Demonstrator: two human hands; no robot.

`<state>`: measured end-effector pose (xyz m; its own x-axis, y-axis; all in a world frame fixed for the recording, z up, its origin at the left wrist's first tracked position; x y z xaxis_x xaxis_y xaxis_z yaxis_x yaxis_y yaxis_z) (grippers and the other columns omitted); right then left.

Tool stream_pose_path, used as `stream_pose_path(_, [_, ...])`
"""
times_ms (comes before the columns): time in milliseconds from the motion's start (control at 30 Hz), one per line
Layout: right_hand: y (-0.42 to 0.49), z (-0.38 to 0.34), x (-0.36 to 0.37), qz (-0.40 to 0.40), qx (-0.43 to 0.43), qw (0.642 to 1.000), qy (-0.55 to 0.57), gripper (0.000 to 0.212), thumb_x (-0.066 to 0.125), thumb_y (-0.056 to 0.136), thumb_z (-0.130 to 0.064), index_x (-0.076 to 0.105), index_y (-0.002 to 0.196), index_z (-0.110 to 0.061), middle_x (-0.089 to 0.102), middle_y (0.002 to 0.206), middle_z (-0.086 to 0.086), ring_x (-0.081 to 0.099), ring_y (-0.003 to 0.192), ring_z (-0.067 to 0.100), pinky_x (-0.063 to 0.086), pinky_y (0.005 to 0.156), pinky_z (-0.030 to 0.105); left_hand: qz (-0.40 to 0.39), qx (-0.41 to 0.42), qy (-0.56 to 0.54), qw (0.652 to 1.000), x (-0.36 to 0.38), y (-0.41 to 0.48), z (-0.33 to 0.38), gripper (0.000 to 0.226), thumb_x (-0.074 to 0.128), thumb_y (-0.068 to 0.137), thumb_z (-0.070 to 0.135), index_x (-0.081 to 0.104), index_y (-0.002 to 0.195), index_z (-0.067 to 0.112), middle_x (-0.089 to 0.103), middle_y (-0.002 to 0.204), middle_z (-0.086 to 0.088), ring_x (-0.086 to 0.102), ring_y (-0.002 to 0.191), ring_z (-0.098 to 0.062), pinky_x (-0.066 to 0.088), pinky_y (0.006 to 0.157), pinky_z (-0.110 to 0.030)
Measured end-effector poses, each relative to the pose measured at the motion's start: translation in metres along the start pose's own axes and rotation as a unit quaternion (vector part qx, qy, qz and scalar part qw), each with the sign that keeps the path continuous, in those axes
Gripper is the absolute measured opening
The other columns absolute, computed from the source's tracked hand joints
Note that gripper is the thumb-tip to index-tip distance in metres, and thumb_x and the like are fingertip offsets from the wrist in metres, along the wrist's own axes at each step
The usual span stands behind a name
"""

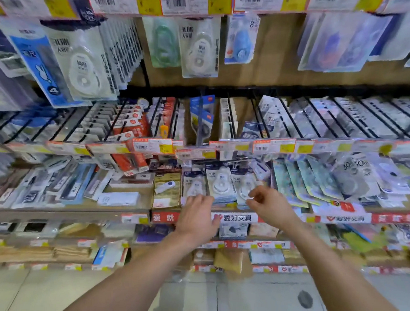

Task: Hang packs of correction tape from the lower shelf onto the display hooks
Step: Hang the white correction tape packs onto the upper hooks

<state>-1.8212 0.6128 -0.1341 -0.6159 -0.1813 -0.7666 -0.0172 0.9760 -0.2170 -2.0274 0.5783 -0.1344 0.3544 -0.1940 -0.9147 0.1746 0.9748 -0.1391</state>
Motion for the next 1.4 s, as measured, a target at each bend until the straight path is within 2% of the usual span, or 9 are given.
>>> stream_pose_path(167, [0.034, 0.033, 0.013, -0.022, 0.028, 0.998, -0.044, 0.031, 0.061, 0.097, -0.038, 0.062, 0.122, -0.019, 0.070, 0.095, 0.001, 0.066, 0.090, 0.026, 0.051, 0.074, 0.034, -0.028, -0.020, 0.052, 0.998, 0.020, 0.030, -0.005, 0.055, 0.057, 0.093, 0.035, 0.045, 0.141, 0.012, 0.050, 0.136, -0.008, 0.040, 0.129, -0.027, 0.039, 0.110, -0.041])
stream_pose_path(233, [0.049, 0.038, 0.015, -0.022, 0.039, 0.997, -0.060, 0.035, 0.059, 0.099, -0.037, 0.059, 0.129, -0.019, 0.070, 0.107, 0.005, 0.065, 0.092, 0.027, 0.053, 0.078, 0.035, -0.029, -0.029, 0.065, 0.997, 0.024, 0.047, -0.008, 0.050, 0.058, 0.093, 0.032, 0.047, 0.137, 0.012, 0.049, 0.131, -0.009, 0.041, 0.125, -0.029, 0.041, 0.106, -0.042])
stream_pose_path(300, [0.063, 0.041, 0.019, -0.018, 0.049, 0.996, -0.078, 0.039, 0.057, 0.099, -0.037, 0.057, 0.134, -0.019, 0.064, 0.127, 0.008, 0.063, 0.109, 0.030, 0.050, 0.085, 0.036, -0.020, -0.035, 0.066, 0.997, 0.027, 0.065, -0.007, 0.046, 0.057, 0.093, 0.031, 0.048, 0.134, 0.012, 0.049, 0.129, -0.010, 0.042, 0.121, -0.030, 0.042, 0.103, -0.043])
stream_pose_path(533, [0.097, 0.051, 0.045, -0.003, 0.059, 0.990, -0.129, 0.047, 0.057, 0.097, -0.043, 0.055, 0.133, -0.012, 0.055, 0.135, 0.020, 0.056, 0.122, 0.038, 0.052, 0.092, 0.041, -0.013, -0.122, 0.042, 0.991, 0.051, 0.116, 0.013, 0.059, 0.054, 0.095, 0.048, 0.043, 0.141, 0.013, 0.043, 0.141, -0.014, 0.041, 0.129, -0.035, 0.043, 0.102, -0.047])
stream_pose_path(767, [0.117, 0.062, 0.066, 0.044, 0.104, 0.992, -0.057, 0.077, 0.054, 0.092, -0.065, 0.038, 0.145, -0.011, 0.054, 0.135, 0.024, 0.055, 0.125, 0.041, 0.050, 0.090, 0.045, 0.025, -0.223, -0.048, 0.973, 0.071, 0.142, 0.001, 0.097, 0.058, 0.076, 0.079, 0.035, 0.144, 0.013, 0.035, 0.148, -0.024, 0.039, 0.134, -0.043, 0.046, 0.100, -0.050])
stream_pose_path(967, [0.125, 0.064, 0.067, 0.051, 0.118, 0.992, -0.009, 0.087, 0.062, 0.086, -0.062, 0.032, 0.147, -0.008, 0.060, 0.128, 0.024, 0.056, 0.124, 0.040, 0.050, 0.089, 0.043, 0.051, -0.233, -0.092, 0.967, 0.078, 0.152, 0.001, 0.088, 0.071, 0.076, 0.065, 0.037, 0.135, 0.009, 0.046, 0.132, -0.021, 0.043, 0.127, -0.039, 0.047, 0.098, -0.048])
stream_pose_path(1167, [0.112, 0.065, 0.065, 0.055, 0.155, 0.986, 0.029, 0.089, 0.073, 0.079, -0.052, 0.035, 0.145, -0.006, 0.049, 0.137, 0.022, 0.051, 0.127, 0.039, 0.049, 0.100, 0.044, 0.065, -0.216, -0.089, 0.970, 0.073, 0.142, 0.003, 0.087, 0.076, 0.081, 0.044, 0.030, 0.145, 0.008, 0.042, 0.138, -0.020, 0.039, 0.131, -0.037, 0.045, 0.102, -0.047])
stream_pose_path(1300, [0.101, 0.067, 0.058, 0.045, 0.186, 0.980, 0.053, 0.090, 0.071, 0.085, -0.047, 0.027, 0.153, -0.009, 0.034, 0.151, 0.020, 0.048, 0.135, 0.037, 0.045, 0.105, 0.044, 0.078, -0.213, -0.097, 0.969, 0.068, 0.131, 0.001, 0.088, 0.073, 0.083, 0.041, 0.026, 0.149, 0.008, 0.038, 0.142, -0.018, 0.036, 0.133, -0.036, 0.042, 0.104, -0.046])
stream_pose_path(1400, [0.092, 0.069, 0.050, 0.057, 0.192, 0.975, 0.098, 0.084, 0.067, 0.083, -0.051, 0.031, 0.149, -0.014, 0.044, 0.147, 0.017, 0.055, 0.126, 0.038, 0.049, 0.100, 0.045, 0.082, -0.197, -0.100, 0.972, 0.070, 0.116, -0.002, 0.090, 0.071, 0.084, 0.042, 0.022, 0.152, 0.010, 0.031, 0.149, -0.016, 0.029, 0.139, -0.036, 0.034, 0.111, -0.046])
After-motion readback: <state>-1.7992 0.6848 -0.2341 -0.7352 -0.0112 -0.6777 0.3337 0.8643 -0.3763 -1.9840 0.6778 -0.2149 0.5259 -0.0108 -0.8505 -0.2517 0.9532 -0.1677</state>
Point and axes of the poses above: each hand's wrist, its own y-axis towards the middle knuckle, its own x-axis out of the palm, z = x × y, the point moved 5 cm from there along y, towards the middle knuckle
